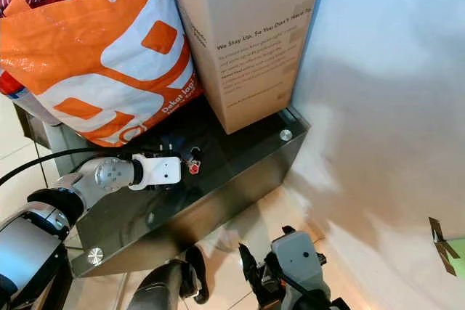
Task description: Hang keys on a hook
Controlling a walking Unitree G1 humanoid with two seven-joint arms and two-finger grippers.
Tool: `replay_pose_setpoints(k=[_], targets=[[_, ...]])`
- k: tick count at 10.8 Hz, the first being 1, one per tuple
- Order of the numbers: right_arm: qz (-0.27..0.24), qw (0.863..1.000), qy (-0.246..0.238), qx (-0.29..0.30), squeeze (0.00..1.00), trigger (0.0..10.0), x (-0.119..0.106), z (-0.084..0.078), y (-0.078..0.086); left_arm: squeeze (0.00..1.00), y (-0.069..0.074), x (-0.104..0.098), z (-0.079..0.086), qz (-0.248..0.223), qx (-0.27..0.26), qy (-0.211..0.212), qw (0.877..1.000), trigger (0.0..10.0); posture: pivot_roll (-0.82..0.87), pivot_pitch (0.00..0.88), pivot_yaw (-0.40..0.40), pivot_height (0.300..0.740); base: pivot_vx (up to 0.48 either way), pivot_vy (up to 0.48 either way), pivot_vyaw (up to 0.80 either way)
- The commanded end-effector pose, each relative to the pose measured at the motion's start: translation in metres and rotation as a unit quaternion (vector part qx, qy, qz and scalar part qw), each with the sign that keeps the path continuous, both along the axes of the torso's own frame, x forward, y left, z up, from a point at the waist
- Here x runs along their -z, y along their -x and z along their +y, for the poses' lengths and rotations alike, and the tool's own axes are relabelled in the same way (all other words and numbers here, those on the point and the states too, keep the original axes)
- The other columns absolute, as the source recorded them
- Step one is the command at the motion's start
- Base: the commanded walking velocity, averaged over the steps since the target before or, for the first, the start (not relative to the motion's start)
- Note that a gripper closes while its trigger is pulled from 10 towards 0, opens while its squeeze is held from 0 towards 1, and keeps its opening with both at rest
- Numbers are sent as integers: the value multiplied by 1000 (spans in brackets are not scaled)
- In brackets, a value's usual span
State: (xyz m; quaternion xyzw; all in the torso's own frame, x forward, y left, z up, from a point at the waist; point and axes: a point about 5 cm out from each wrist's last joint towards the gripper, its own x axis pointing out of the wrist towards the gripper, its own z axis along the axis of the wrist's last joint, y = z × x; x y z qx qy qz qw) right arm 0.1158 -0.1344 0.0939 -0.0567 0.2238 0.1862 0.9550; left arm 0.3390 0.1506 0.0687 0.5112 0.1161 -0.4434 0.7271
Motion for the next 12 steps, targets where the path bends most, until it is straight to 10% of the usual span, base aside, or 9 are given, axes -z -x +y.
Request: replay_pose_setpoints(k=[1, 12], targets=[[16, 1000, 3, 1, 0, 10000, 1, 0, 6, 0, 7, 10, 8, 9, -3, -19, 1000, 10000, -296, 305, 104, 732, 0, 0, 0], [12, 1000, -19, -18, 0, 10000, 0, 2, 5, 0, 19, 4, 47, 268, -7, -38, 963, 10000, -281, 291, 116, 732, 0, 0, 0]])
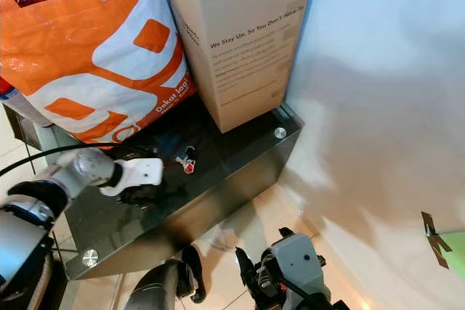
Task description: Hang keys on a hook
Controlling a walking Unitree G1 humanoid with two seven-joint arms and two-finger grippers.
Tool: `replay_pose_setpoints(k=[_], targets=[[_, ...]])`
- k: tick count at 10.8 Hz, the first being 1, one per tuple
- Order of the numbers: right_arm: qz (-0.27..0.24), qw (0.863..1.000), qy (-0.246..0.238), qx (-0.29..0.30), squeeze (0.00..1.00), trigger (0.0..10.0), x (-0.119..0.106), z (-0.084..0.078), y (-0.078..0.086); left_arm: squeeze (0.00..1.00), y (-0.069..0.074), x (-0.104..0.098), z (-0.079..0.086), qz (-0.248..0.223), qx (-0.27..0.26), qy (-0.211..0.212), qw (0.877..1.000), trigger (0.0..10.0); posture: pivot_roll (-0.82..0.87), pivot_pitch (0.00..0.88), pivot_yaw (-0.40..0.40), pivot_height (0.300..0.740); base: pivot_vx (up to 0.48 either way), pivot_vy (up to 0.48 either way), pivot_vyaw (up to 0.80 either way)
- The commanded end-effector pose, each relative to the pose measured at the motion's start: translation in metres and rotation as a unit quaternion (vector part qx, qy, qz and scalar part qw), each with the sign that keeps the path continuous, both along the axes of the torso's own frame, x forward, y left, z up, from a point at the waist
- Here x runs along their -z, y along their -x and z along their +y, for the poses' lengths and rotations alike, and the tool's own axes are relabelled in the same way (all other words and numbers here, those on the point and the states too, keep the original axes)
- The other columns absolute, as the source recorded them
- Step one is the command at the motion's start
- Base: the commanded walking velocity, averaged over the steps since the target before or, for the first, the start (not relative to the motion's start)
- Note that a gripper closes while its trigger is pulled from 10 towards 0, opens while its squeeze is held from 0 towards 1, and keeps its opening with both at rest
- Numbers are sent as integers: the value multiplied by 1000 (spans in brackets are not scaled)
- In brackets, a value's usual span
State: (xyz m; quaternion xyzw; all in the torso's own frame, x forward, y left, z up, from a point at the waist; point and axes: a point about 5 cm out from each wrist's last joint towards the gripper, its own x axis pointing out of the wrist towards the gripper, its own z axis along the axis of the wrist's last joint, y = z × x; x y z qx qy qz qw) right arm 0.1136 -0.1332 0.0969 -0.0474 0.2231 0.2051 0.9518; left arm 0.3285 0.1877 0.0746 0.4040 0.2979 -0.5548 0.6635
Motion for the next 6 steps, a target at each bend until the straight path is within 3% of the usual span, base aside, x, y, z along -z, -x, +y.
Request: replay_pose_setpoints(k=[1, 2, 3, 4, 5, 6], targets=[[8, 1000, -6, 0, 0, 10000, 3, 2, 2, 0, 5, 5, 8, 14, -17, 5, 1000, 10000, -280, 288, 119, 732, 0, 0, 0], [5, 1000, -5, 8, 0, 10000, 4, 1, 2, 0, -4, -10, 6, -12, -43, 71, 996, 10000, -274, 277, 130, 732, 0, 0, 0], [5, 1000, -5, 11, 0, 10000, 5, 1, 1, 0, -5, -15, 8, -13, -51, 90, 995, 10000, -267, 266, 139, 732, 0, 0, 0], [3, 1000, -5, 15, 0, 10000, 8, 1, -1, 0, -6, -22, 21, -31, -56, 76, 995, 10000, -258, 247, 153, 732, 0, 0, 0], [0, 1000, -5, 17, 0, 10000, 9, 0, -3, 0, -9, -26, 34, -49, -99, 59, 992, 10000, -248, 238, 160, 732, 0, 0, 0], [-2, 1000, -4, 17, 0, 10000, 11, -2, -6, 0, -12, -29, 47, -62, -184, 63, 979, 10000, -240, 233, 165, 732, 0, 0, 0]])
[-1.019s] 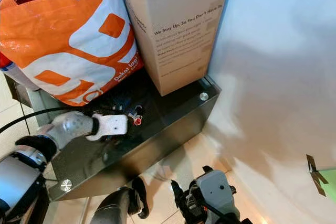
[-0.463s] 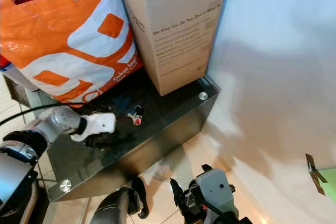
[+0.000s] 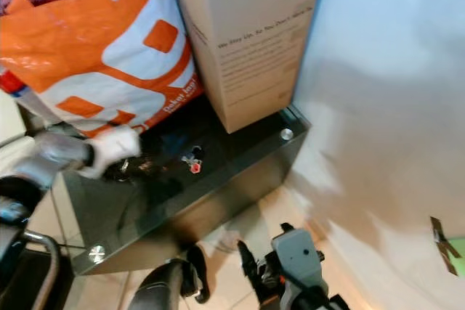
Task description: Hang keys on a hook
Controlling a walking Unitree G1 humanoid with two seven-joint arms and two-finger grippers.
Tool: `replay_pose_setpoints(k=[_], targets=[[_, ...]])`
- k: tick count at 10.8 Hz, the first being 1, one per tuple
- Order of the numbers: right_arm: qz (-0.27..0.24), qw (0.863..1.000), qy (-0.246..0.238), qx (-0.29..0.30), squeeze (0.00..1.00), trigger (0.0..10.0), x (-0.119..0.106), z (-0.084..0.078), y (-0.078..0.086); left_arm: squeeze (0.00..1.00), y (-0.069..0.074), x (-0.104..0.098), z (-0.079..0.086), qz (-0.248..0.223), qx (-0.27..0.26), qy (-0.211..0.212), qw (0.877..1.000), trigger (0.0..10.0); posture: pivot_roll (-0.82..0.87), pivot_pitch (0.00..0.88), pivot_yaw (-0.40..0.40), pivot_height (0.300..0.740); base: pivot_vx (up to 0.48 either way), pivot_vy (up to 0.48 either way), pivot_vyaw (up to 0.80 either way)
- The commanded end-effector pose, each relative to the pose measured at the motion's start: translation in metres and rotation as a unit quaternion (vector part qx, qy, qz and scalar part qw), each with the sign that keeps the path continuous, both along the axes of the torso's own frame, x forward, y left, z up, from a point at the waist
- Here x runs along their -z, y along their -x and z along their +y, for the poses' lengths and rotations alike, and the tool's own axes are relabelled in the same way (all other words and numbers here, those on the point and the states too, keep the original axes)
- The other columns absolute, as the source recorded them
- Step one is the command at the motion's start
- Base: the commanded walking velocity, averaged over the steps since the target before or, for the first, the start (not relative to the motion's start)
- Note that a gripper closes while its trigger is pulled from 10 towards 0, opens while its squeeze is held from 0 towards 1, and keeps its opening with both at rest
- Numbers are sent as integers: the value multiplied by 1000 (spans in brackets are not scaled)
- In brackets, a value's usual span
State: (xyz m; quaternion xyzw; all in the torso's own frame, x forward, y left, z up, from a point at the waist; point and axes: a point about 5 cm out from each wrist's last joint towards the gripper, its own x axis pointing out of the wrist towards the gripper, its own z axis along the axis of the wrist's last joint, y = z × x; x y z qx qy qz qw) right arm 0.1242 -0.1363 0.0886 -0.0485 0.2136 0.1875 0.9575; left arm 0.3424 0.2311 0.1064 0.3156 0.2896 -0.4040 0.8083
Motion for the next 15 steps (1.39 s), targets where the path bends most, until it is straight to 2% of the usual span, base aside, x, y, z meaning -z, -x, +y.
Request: replay_pose_setpoints(k=[1, 2, 3, 4, 6, 9, 12, 15], targets=[[10, 1000, -6, -6, 0, 10000, 4, 1, 2, 0, 6, 7, 8, 25, -53, 14, 998, 10000, -237, 233, 164, 732, 0, 0, 0], [12, 1000, -6, -17, 0, 10000, 5, 3, 0, 0, 17, 15, 7, 69, -88, 27, 993, 10000, -232, 240, 158, 732, 0, 0, 0], [12, 1000, -8, -21, 0, 10000, 5, 3, -1, 0, 23, 18, 6, 89, -106, 31, 990, 10000, -228, 245, 154, 732, 0, 0, 0], [12, 999, -10, -29, 0, 10000, 5, 5, -1, 0, 30, 27, 6, 98, -168, 31, 980, 10000, -225, 251, 147, 732, 0, 0, 0], [14, 999, -11, -33, 0, 10000, 5, 6, 1, 0, 31, 34, 16, 100, -241, -21, 965, 10000, -231, 252, 143, 732, 0, 0, 0], [16, 999, -13, -36, 0, 10000, 5, 7, 2, 0, 29, 36, 8, 93, -271, -25, 958, 10000, -231, 262, 145, 732, 0, 0, 0], [17, 999, -14, -35, 0, 10000, 5, 7, 3, 0, 17, 38, 3, 54, -273, -36, 960, 10000, -235, 267, 140, 732, 0, 0, 0], [18, 999, -14, -37, 0, 10000, 4, 7, 4, 0, 17, 44, 2, 70, -287, -24, 955, 10000, -238, 271, 135, 732, 0, 0, 0]])
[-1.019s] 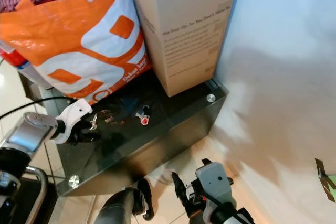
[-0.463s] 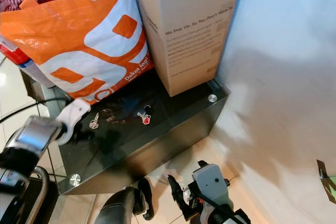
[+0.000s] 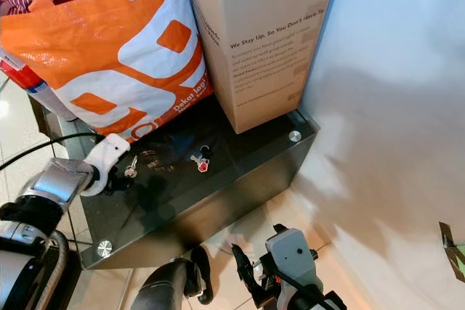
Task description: Hang keys on a hook
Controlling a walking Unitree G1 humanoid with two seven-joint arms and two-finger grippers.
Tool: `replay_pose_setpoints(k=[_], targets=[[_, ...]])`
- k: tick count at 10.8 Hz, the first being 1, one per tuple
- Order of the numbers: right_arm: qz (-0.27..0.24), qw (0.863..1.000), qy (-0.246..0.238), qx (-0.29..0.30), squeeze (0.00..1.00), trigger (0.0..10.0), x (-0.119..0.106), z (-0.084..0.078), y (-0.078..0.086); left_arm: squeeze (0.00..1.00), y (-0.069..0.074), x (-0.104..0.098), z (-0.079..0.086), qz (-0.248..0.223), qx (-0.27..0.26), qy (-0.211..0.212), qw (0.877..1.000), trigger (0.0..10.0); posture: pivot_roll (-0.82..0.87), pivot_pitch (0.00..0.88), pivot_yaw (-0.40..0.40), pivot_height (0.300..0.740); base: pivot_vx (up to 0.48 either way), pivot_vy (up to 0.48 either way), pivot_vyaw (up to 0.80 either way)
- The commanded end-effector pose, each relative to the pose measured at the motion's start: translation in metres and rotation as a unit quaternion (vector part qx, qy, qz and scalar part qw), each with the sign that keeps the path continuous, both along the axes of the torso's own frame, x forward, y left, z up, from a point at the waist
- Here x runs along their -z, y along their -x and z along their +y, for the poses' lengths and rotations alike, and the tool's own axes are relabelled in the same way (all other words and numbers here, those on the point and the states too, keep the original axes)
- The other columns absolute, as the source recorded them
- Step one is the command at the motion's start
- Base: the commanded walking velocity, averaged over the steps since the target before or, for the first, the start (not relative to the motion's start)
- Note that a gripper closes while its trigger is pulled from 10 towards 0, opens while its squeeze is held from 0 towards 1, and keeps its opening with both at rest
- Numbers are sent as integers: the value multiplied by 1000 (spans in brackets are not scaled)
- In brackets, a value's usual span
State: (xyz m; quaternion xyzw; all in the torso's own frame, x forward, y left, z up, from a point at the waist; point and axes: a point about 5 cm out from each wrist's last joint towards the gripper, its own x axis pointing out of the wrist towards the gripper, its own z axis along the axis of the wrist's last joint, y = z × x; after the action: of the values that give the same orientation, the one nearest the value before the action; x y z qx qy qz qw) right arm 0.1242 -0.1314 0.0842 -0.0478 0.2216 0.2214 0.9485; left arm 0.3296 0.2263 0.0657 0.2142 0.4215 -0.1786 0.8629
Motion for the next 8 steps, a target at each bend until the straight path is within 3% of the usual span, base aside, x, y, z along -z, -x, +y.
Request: replay_pose_setpoints(k=[1, 2, 8], targets=[[7, 1000, -8, -3, 0, 10000, -1, 2, 4, 0, 4, 7, 6, 5, -16, -1, 1000, 2941, -242, 273, 132, 732, 0, 0, 0], [7, 1000, -7, -4, 0, 10000, -1, 2, 5, 0, 3, 9, 4, 5, -21, 8, 1000, 0, -246, 277, 129, 732, 0, 0, 0], [10, 1000, -4, -10, 0, 10000, -3, 1, 7, 0, -1, 13, 0, 2, -44, 37, 998, 0, -254, 287, 112, 732, 0, 0, 0]])
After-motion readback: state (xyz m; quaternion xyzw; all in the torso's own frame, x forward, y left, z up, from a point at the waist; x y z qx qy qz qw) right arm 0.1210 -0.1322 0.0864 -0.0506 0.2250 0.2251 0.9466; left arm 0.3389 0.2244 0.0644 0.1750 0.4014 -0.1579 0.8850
